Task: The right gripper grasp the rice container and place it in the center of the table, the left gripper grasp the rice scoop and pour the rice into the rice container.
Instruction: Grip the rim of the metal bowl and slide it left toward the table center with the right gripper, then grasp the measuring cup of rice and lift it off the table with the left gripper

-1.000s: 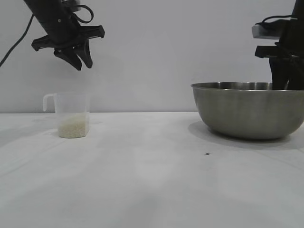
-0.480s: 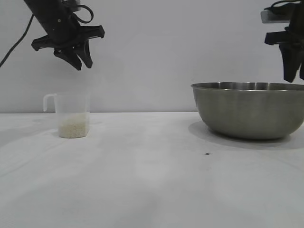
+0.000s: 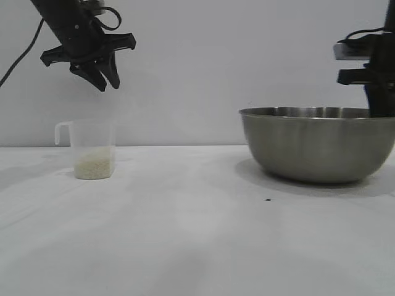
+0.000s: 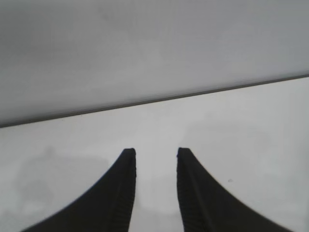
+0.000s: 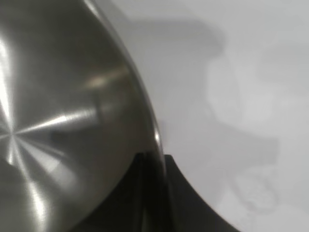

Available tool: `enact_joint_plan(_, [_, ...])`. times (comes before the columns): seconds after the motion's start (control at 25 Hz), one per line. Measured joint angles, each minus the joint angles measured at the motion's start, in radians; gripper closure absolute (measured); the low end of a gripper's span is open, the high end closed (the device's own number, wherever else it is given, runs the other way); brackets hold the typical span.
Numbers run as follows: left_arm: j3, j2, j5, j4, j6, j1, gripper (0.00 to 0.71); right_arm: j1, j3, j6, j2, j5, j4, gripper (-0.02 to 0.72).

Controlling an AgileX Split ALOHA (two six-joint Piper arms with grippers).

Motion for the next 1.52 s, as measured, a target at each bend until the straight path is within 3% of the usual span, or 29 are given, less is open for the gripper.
enact_joint_plan(0.12, [0.0, 0.0, 0.011, 0.0, 0.0, 0.0, 0.55, 0.029, 0.0, 0.0, 0.0, 0.008, -0.008, 0.703])
enact_joint_plan(0.16, [0.0, 0.0, 0.017, 0.0, 0.0, 0.0, 0.55, 0.033, 0.0, 0.0, -0.002, 0.01, -0.008, 0.639])
enact_joint_plan(0.28, [0.0, 0.0, 0.023, 0.0, 0.0, 0.0, 0.55, 0.034, 0.002, 0.0, -0.01, 0.019, -0.011, 0.639])
enact_joint_plan(0.32, [0.0, 0.0, 0.023, 0.0, 0.0, 0.0, 0.55, 0.034, 0.002, -0.002, -0.018, 0.021, -0.011, 0.585])
enact_joint_plan(0.48, [0.0, -0.013, 0.029, 0.0, 0.0, 0.0, 0.55, 0.034, 0.043, -0.002, -0.124, -0.016, 0.034, 0.494])
enact_joint_plan(0.56, [0.0, -0.022, 0.03, 0.0, 0.0, 0.0, 0.55, 0.034, 0.131, -0.002, -0.205, -0.097, 0.061, 0.482])
enact_joint_plan(0.68, [0.0, -0.032, 0.035, 0.002, 0.0, 0.0, 0.55, 0.045, 0.399, -0.013, -0.394, -0.324, 0.08, 0.482])
enact_joint_plan(0.8, [0.0, -0.032, 0.043, 0.002, 0.0, 0.0, 0.55, 0.085, 0.727, -0.14, -0.618, -0.553, 0.082, 0.482])
enact_joint_plan(0.84, [0.0, -0.032, 0.045, 0.002, 0.0, 0.0, 0.55, 0.097, 0.801, -0.167, -0.699, -0.604, 0.087, 0.482])
enact_joint_plan(0.92, [0.0, -0.036, 0.045, 0.002, 0.0, 0.0, 0.55, 0.102, 0.914, -0.166, -0.84, -0.63, 0.112, 0.482])
enact_joint_plan(1.0, [0.0, -0.045, 0.046, 0.002, 0.0, 0.0, 0.55, 0.096, 0.972, -0.152, -0.977, -0.59, 0.118, 0.482])
enact_joint_plan(1.12, [0.0, -0.066, 0.047, 0.005, 0.0, 0.0, 0.55, 0.096, 0.988, -0.106, -1.134, -0.464, 0.12, 0.482])
enact_joint_plan(1.28, [0.0, -0.097, 0.076, 0.037, 0.0, 0.0, 0.55, 0.096, 1.01, -0.024, -1.26, -0.222, 0.104, 0.482])
enact_joint_plan(1.52, [0.031, -0.137, 0.079, 0.05, 0.002, 0.0, 0.55, 0.096, 1.079, 0.092, -1.455, -0.049, 0.029, 0.482])
